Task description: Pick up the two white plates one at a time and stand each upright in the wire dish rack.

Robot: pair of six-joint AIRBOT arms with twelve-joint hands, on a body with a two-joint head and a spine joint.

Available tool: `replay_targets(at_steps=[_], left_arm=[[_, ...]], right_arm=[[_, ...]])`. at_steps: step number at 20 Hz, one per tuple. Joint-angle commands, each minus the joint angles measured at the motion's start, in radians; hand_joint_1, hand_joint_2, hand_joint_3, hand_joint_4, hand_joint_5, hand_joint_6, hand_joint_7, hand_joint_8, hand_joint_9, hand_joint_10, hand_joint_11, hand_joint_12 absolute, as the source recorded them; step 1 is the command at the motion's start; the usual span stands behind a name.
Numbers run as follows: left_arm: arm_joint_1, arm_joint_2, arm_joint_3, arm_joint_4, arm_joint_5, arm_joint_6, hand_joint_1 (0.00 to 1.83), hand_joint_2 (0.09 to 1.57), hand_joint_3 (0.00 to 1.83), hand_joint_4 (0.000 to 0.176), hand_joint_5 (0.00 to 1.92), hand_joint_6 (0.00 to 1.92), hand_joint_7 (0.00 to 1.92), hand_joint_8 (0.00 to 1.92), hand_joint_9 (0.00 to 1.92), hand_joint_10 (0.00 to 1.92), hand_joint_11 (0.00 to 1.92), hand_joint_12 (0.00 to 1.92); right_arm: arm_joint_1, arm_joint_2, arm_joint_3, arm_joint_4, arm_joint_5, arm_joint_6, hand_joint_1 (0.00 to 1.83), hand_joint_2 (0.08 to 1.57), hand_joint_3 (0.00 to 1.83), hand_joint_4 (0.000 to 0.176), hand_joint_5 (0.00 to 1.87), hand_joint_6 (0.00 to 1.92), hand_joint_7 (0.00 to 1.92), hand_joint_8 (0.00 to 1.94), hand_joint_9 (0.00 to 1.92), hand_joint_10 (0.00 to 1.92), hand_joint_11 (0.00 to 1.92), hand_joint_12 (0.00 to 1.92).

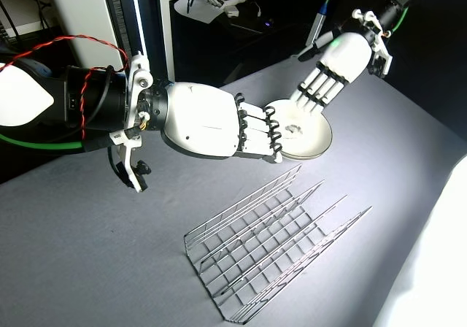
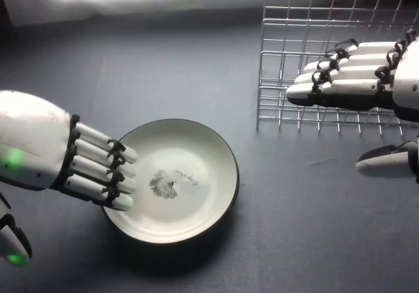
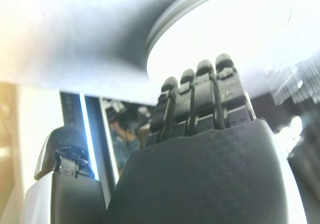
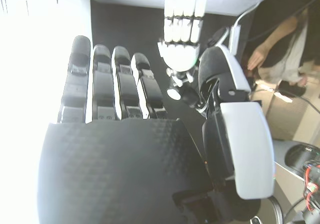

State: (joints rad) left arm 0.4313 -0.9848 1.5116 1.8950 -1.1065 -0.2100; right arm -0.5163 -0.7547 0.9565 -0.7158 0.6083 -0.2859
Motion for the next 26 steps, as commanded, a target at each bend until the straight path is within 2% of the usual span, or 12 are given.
replay_targets(at_steps=[1,8,9,11,12,13,14,15,16,18,22,26], left_arm=[[0.001,-0.002,0.013,-0.065,-0.022,0.005,0.00,1.09,0.00,0.000,0.00,0.00,0.00,0.00,0.00,0.00,0.00,0.00],[0.018,-0.028,0.051,-0.065,-0.024,0.046,0.00,1.08,0.00,0.000,0.00,0.00,0.00,0.00,0.00,0.00,0.00,0.00],[0.021,-0.032,0.055,-0.065,-0.024,0.048,0.00,1.08,0.00,0.000,0.00,0.00,0.00,0.00,0.00,0.00,0.00,0.00],[0.025,-0.034,0.058,-0.065,-0.025,0.054,0.00,1.08,0.00,0.000,0.00,0.00,0.00,0.00,0.00,0.00,0.00,0.00],[0.026,-0.034,0.058,-0.065,-0.025,0.056,0.00,1.07,0.00,0.000,0.00,0.00,0.00,0.00,0.00,0.00,0.00,0.00],[0.031,-0.040,0.064,-0.061,-0.026,0.064,0.00,1.07,0.00,0.000,0.00,0.00,0.00,0.00,0.00,0.00,0.00,0.00],[0.033,-0.043,0.067,-0.059,-0.026,0.064,0.00,1.06,0.00,0.000,0.00,0.00,0.00,0.00,0.00,0.00,0.00,0.00],[0.035,-0.047,0.071,-0.053,-0.026,0.064,0.00,1.06,0.00,0.000,0.00,0.00,0.00,0.00,0.00,0.00,0.00,0.00],[0.039,-0.050,0.075,-0.046,-0.026,0.065,0.00,1.06,0.00,0.000,0.00,0.00,0.00,0.00,0.00,0.00,0.00,0.00],[0.047,-0.053,0.078,-0.041,-0.026,0.072,0.00,1.08,0.00,0.000,0.00,0.00,0.00,0.00,0.00,0.00,0.00,0.00],[0.059,-0.058,0.082,-0.029,-0.025,0.088,0.00,1.08,0.00,0.000,0.00,0.00,0.00,0.00,0.00,0.00,0.00,0.00],[0.074,-0.062,0.087,-0.020,-0.022,0.103,0.00,1.09,0.00,0.000,0.01,0.00,0.00,0.00,0.00,0.00,0.00,0.00]], right_arm=[[0.009,0.004,0.000,0.042,0.091,0.002,0.42,1.30,0.00,0.000,0.05,0.00,0.08,0.00,0.08,0.00,0.00,0.50],[0.012,0.003,0.000,0.043,0.113,0.002,0.39,1.36,0.00,0.000,0.05,0.00,0.09,0.00,0.08,0.00,0.00,0.43],[0.011,0.003,0.000,0.037,0.122,-0.004,0.37,1.35,0.00,0.000,0.07,0.00,0.11,0.00,0.10,0.01,0.00,0.49],[0.012,0.002,0.000,0.027,0.143,-0.011,0.36,1.35,0.00,0.000,0.07,0.00,0.10,0.00,0.09,0.00,0.00,0.47],[0.010,0.003,0.000,0.026,0.154,-0.015,0.37,1.34,0.00,0.000,0.08,0.00,0.11,0.00,0.10,0.00,0.00,0.51],[-0.017,0.003,0.019,0.014,0.221,-0.035,0.36,1.34,0.00,0.000,0.07,0.00,0.11,0.00,0.11,0.01,0.00,0.56],[-0.026,0.003,0.034,-0.020,0.243,-0.036,0.39,1.35,0.00,0.000,0.04,0.00,0.08,0.00,0.08,0.00,0.00,0.47],[-0.029,0.001,0.044,-0.040,0.250,-0.040,0.37,1.34,0.00,0.000,0.05,0.00,0.10,0.01,0.10,0.01,0.00,0.53],[-0.030,-0.006,0.053,-0.052,0.264,-0.044,0.41,1.34,0.00,0.000,0.04,0.00,0.08,0.00,0.08,0.00,0.00,0.47],[-0.023,-0.026,0.077,-0.112,0.296,-0.046,0.37,1.34,0.00,0.000,0.04,0.00,0.09,0.00,0.10,0.01,0.00,0.58],[0.048,-0.091,0.125,-0.238,0.303,-0.055,0.45,1.32,0.00,0.000,0.04,0.00,0.09,0.00,0.09,0.00,0.00,0.50],[0.093,-0.137,0.125,-0.316,0.280,-0.056,0.42,1.32,0.00,0.000,0.08,0.01,0.13,0.01,0.13,0.01,0.00,0.56]])
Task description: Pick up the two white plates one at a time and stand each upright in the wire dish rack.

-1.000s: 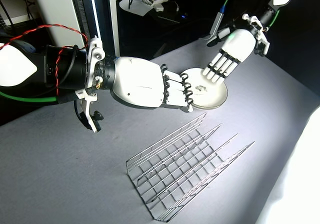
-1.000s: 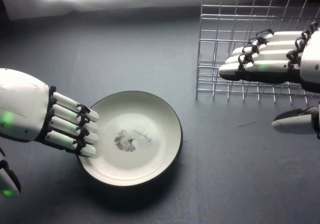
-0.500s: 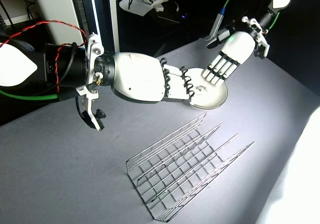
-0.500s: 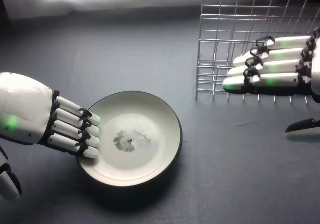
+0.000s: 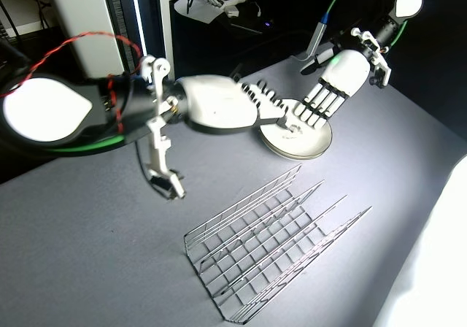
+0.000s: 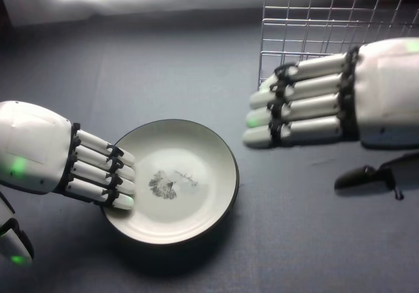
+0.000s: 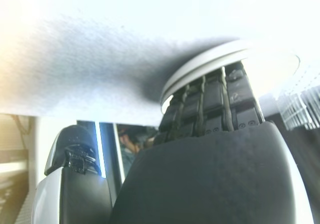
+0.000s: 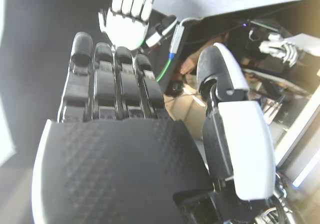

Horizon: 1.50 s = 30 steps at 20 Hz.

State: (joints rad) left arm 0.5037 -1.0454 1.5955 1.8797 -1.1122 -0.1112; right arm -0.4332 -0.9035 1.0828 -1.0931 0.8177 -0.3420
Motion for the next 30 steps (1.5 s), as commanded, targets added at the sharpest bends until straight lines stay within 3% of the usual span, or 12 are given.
replay_targets(at_steps=[1,4,11,20,21,23,26,30], left_arm=[[0.005,-0.002,0.003,-0.005,-0.016,0.006,0.00,1.08,0.00,0.000,0.00,0.00,0.00,0.00,0.00,0.00,0.00,0.00],[0.010,-0.012,0.005,0.010,-0.003,0.006,0.00,1.08,0.00,0.000,0.02,0.01,0.00,0.00,0.00,0.00,0.00,0.00],[0.007,-0.078,0.004,0.009,0.053,-0.006,0.00,1.09,0.00,0.000,0.02,0.01,0.00,0.00,0.00,0.00,0.00,0.00],[-0.015,-0.170,-0.002,-0.047,0.104,-0.029,0.00,1.08,0.00,0.000,0.01,0.00,0.00,0.00,0.00,0.00,0.00,0.00],[-0.016,-0.171,-0.003,-0.047,0.105,-0.029,0.00,1.09,0.00,0.000,0.01,0.00,0.00,0.00,0.00,0.00,0.00,0.00],[-0.017,-0.173,-0.005,-0.048,0.106,-0.029,0.00,1.09,0.00,0.000,0.01,0.00,0.00,0.00,0.00,0.00,0.00,0.00],[-0.017,-0.173,-0.004,-0.048,0.106,-0.029,0.00,1.08,0.00,0.000,0.02,0.01,0.00,0.00,0.00,0.00,0.00,0.00],[-0.020,-0.173,-0.001,-0.048,0.105,-0.029,0.00,1.08,0.00,0.000,0.02,0.00,0.00,0.00,0.00,0.00,0.00,0.00]], right_arm=[[0.013,0.000,-0.001,0.056,0.057,0.000,0.45,1.31,0.00,0.000,0.09,0.01,0.14,0.01,0.14,0.01,0.00,0.56],[0.014,-0.018,-0.001,0.050,0.024,0.000,0.40,1.31,0.00,0.000,0.11,0.01,0.17,0.01,0.16,0.01,0.00,0.63],[-0.018,-0.023,-0.007,0.029,0.009,0.000,0.41,1.32,0.00,0.000,0.09,0.00,0.13,0.00,0.12,0.00,0.00,0.54],[-0.034,-0.041,-0.006,0.029,-0.015,0.000,0.45,1.31,0.00,0.000,0.07,0.00,0.12,0.00,0.12,0.00,0.00,0.61],[-0.039,-0.043,-0.006,0.029,-0.018,0.000,0.48,1.30,0.00,0.000,0.07,0.00,0.12,0.00,0.12,0.00,0.00,0.61],[-0.045,-0.050,-0.006,0.029,-0.037,-0.001,0.77,1.21,0.00,0.000,0.09,0.01,0.14,0.01,0.13,0.01,0.00,0.60],[-0.046,-0.066,-0.004,0.029,-0.051,-0.001,1.18,1.01,0.00,0.000,0.20,0.02,0.26,0.01,0.24,0.02,0.00,0.81],[-0.036,-0.096,0.011,0.029,-0.081,-0.001,1.28,0.97,0.00,0.000,0.20,0.00,0.25,0.00,0.26,0.00,0.00,0.92]])
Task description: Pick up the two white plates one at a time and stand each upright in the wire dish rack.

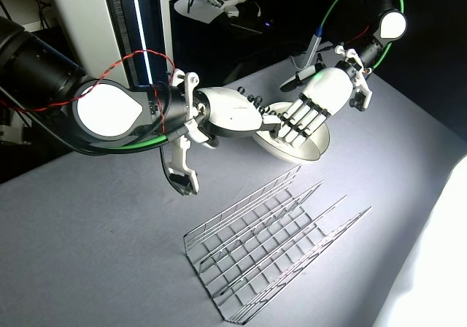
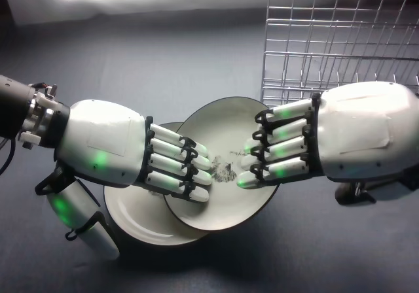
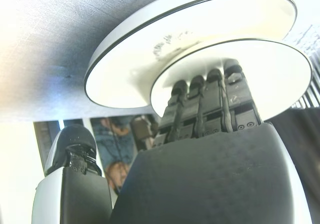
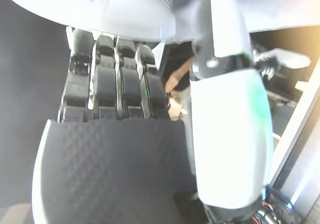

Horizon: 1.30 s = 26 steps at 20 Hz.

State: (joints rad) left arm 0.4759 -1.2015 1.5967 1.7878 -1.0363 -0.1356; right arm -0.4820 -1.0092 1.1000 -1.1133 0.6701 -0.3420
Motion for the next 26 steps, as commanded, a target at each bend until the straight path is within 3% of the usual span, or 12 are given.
replay_targets(at_steps=[1,9,15,19,26], left_arm=[[0.008,-0.017,0.001,0.044,0.029,-0.005,0.00,1.09,0.00,0.000,0.03,0.01,0.01,0.00,0.00,0.00,0.00,0.00],[0.007,-0.017,0.005,0.044,0.026,-0.005,0.00,1.08,0.00,0.000,0.01,0.00,0.00,0.00,0.00,0.00,0.00,0.00],[0.007,-0.018,0.007,0.044,0.026,-0.005,0.00,1.09,0.00,0.000,0.04,0.01,0.01,0.00,0.00,0.00,0.00,0.00],[0.007,-0.018,0.008,0.044,0.026,-0.005,0.00,1.09,0.00,0.000,0.02,0.00,0.00,0.00,0.00,0.00,0.00,0.00],[0.006,-0.019,0.012,0.042,0.026,-0.005,0.00,1.10,0.00,0.000,0.04,0.01,0.01,0.00,0.00,0.00,0.00,0.00]], right_arm=[[0.015,-0.004,0.005,0.049,0.059,-0.001,1.28,0.97,0.00,0.000,0.21,0.00,0.25,0.00,0.25,0.00,0.00,0.93],[0.043,-0.118,0.116,0.049,0.021,-0.002,1.31,1.01,0.00,0.000,0.32,0.01,0.35,0.01,0.34,0.01,0.00,1.03],[0.047,-0.190,0.140,0.049,-0.012,-0.002,1.25,1.04,0.01,0.000,0.34,0.01,0.39,0.01,0.36,0.01,0.00,1.00],[0.041,-0.216,0.159,0.049,-0.022,-0.002,1.20,1.06,0.00,0.000,0.42,0.01,0.45,0.00,0.44,0.01,0.00,1.09],[0.035,-0.252,0.203,0.049,-0.029,-0.002,1.24,1.09,0.00,0.000,0.73,0.02,0.79,0.02,0.75,0.04,0.32,1.09]])
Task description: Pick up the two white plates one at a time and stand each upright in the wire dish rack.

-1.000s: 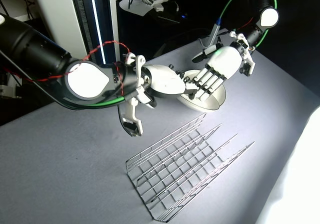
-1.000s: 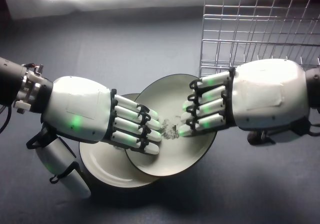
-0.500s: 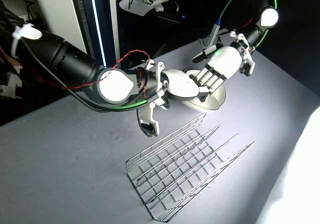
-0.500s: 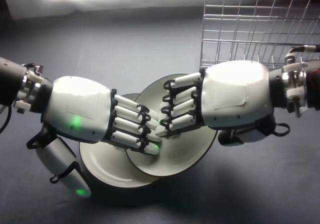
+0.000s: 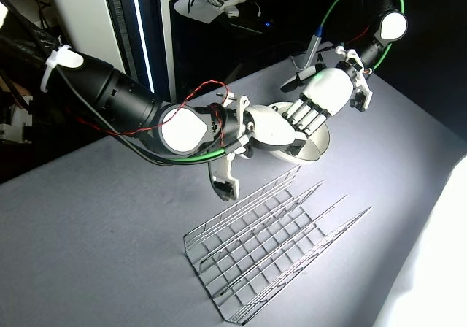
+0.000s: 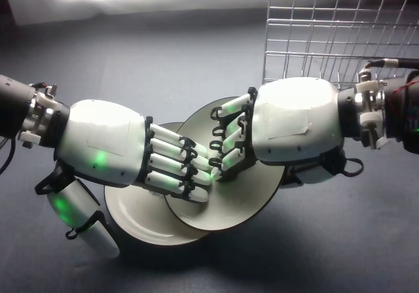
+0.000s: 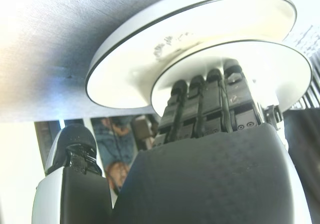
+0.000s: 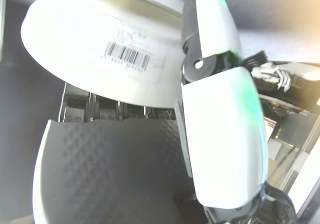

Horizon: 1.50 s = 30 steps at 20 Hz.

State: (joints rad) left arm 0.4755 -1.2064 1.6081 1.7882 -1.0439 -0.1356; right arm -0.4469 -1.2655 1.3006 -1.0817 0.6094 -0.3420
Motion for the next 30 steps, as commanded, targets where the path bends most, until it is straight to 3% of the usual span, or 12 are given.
replay_targets(at_steps=[1,2,3,4,5,6,10,18,22,30], left_arm=[[0.006,-0.014,0.002,0.041,0.034,-0.005,0.00,1.10,0.00,0.000,0.03,0.01,0.00,0.00,0.00,0.00,0.00,0.00],[0.006,-0.014,0.004,0.039,0.034,-0.005,0.00,1.10,0.00,0.000,0.02,0.00,0.00,0.00,0.00,0.00,0.00,0.00],[0.006,-0.014,0.004,0.038,0.034,-0.005,0.00,1.09,0.00,0.000,0.02,0.00,0.00,0.00,0.00,0.00,0.00,0.00],[0.006,-0.014,0.005,0.038,0.034,-0.005,0.00,1.09,0.00,0.000,0.02,0.00,0.00,0.00,0.00,0.00,0.00,0.00],[0.006,-0.014,0.006,0.038,0.034,-0.005,0.00,1.09,0.00,0.000,0.02,0.00,0.00,0.00,0.00,0.00,0.00,0.00],[0.007,-0.014,0.006,0.037,0.034,-0.005,0.00,1.09,0.00,0.000,0.02,0.00,0.00,0.00,0.00,0.00,0.00,0.00],[-0.008,0.006,0.002,-0.003,0.024,-0.019,0.00,1.10,0.00,0.000,0.02,0.01,0.00,0.00,0.00,0.00,0.00,0.00],[-0.098,0.156,-0.080,-0.137,-0.022,-0.025,0.00,1.09,0.00,0.000,0.02,0.00,0.00,0.00,0.00,0.00,0.00,0.00],[-0.151,0.235,-0.108,-0.140,-0.022,-0.069,0.00,1.09,0.00,0.000,0.04,0.01,0.01,0.00,0.00,0.00,0.00,0.00],[-0.116,0.389,-0.102,-0.140,-0.022,-0.103,0.00,1.09,0.00,0.000,0.03,0.00,0.00,0.00,0.00,0.00,0.00,0.00]], right_arm=[[0.000,0.001,0.006,0.017,0.030,-0.002,1.24,1.09,0.00,0.000,0.77,0.02,0.83,0.01,0.79,0.03,0.34,1.10],[0.000,-0.003,0.009,0.017,0.027,-0.002,1.26,1.09,0.00,0.000,0.85,0.02,0.92,0.02,0.88,0.04,0.43,1.11],[-0.001,-0.004,0.010,0.017,0.027,-0.002,1.23,1.12,0.01,0.000,0.85,0.92,1.02,0.74,0.96,0.04,0.51,1.16],[-0.002,-0.005,0.011,0.017,0.027,-0.002,1.20,1.15,0.00,0.000,0.82,1.16,0.97,0.99,1.05,0.06,0.57,1.20],[-0.002,-0.006,0.011,0.017,0.027,-0.002,1.34,1.13,0.00,0.000,0.87,1.09,0.99,0.92,0.93,0.98,0.63,1.21],[-0.002,-0.006,0.010,0.017,0.027,-0.002,1.36,1.12,0.00,0.000,0.90,1.06,0.99,0.91,0.90,1.17,0.65,1.24],[-0.003,-0.006,0.010,0.017,0.027,-0.002,1.37,1.12,0.00,0.000,0.88,1.09,0.99,0.91,0.91,1.22,0.67,1.26],[-0.004,-0.005,0.010,0.017,0.036,-0.002,1.37,1.12,0.00,0.000,0.92,1.06,0.99,0.89,0.91,1.21,0.69,1.26],[0.005,0.002,0.004,0.018,0.073,-0.001,1.37,1.12,0.00,0.000,0.91,1.05,0.97,0.91,0.90,1.24,0.68,1.30],[0.090,0.060,-0.100,0.101,0.084,0.001,1.37,1.13,0.00,0.000,0.89,1.09,0.96,0.92,0.90,1.26,0.65,1.34]])
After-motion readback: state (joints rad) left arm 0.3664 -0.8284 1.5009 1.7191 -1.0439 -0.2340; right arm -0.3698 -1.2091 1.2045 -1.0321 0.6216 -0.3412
